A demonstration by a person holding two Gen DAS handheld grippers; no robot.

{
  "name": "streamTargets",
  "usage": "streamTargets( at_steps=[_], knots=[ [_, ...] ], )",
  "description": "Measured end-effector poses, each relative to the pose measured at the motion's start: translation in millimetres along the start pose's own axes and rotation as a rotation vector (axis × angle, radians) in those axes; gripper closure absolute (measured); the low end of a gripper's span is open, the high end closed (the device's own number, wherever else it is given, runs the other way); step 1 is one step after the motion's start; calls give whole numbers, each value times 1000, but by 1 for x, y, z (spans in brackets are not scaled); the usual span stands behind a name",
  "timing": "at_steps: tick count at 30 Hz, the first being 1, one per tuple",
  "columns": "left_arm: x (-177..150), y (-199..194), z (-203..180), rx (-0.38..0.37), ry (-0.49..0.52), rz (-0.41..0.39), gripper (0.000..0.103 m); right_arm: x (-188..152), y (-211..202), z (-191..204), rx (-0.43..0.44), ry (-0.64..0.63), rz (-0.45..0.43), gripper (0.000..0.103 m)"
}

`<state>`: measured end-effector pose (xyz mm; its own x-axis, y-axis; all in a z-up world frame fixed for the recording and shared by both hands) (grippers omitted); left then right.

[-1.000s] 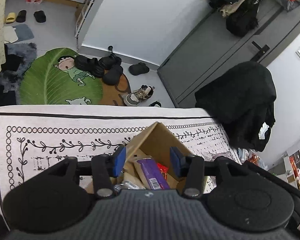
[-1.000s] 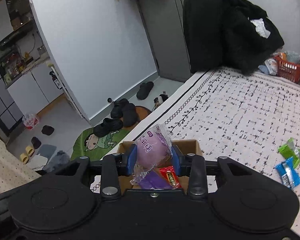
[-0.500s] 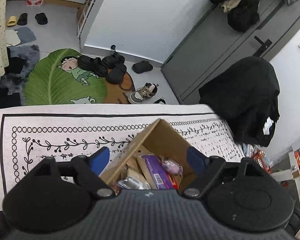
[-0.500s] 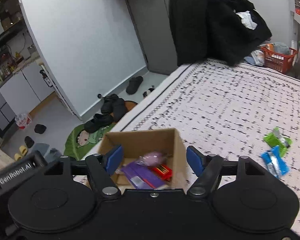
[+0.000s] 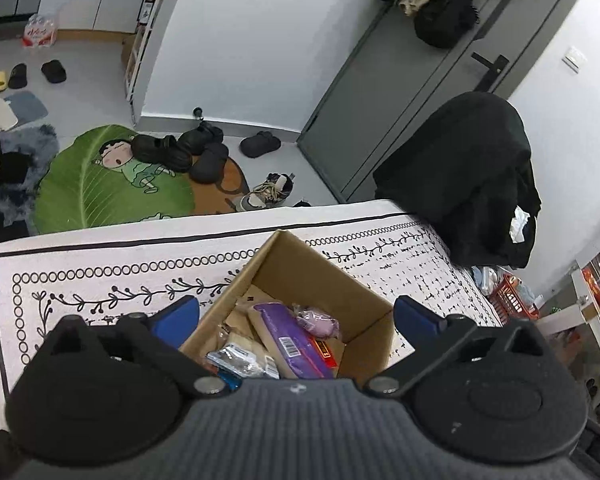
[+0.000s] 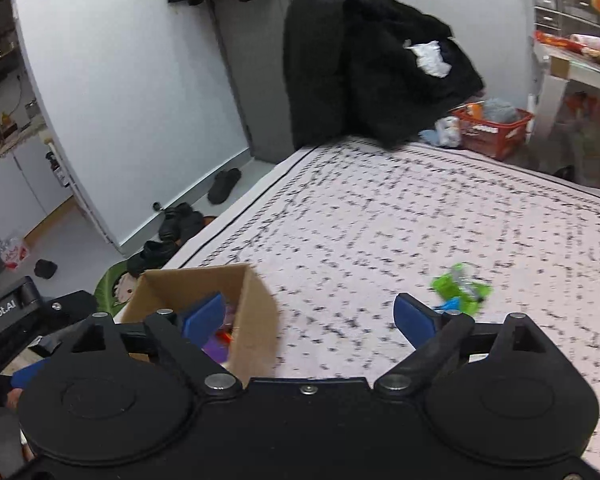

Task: Organize snacks
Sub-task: 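Move both open tools back to the blue and green packets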

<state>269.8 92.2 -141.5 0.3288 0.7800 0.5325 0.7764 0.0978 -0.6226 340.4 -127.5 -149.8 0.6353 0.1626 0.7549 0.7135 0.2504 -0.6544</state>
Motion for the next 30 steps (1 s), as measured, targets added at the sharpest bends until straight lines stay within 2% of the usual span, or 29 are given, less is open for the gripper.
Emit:
streamTargets(
  at_steps=[7, 20, 30],
  knots=[
    [-13, -4, -22, -5, 83, -14, 0, -5, -16, -42, -44, 33, -21, 12],
    [-42, -12, -61, -55, 183, 10, 0, -23, -30, -100, -58, 77, -27, 6],
    [-85, -8, -96, -90, 278, 56, 0, -44, -26, -141, -46, 142, -28, 4]
  ],
)
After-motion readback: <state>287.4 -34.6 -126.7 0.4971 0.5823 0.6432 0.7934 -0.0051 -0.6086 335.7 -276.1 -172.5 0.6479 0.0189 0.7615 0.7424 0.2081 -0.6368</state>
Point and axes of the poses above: each gripper's, at about its wrist camera, not at the fingertips, and y roughly the way its jaws point, z to its left, x to its top, the point moved 9 cm from there along y, roughly the way its jaws point, and after that the axes turned 13 degrees about -y, right-handed, at the moved point
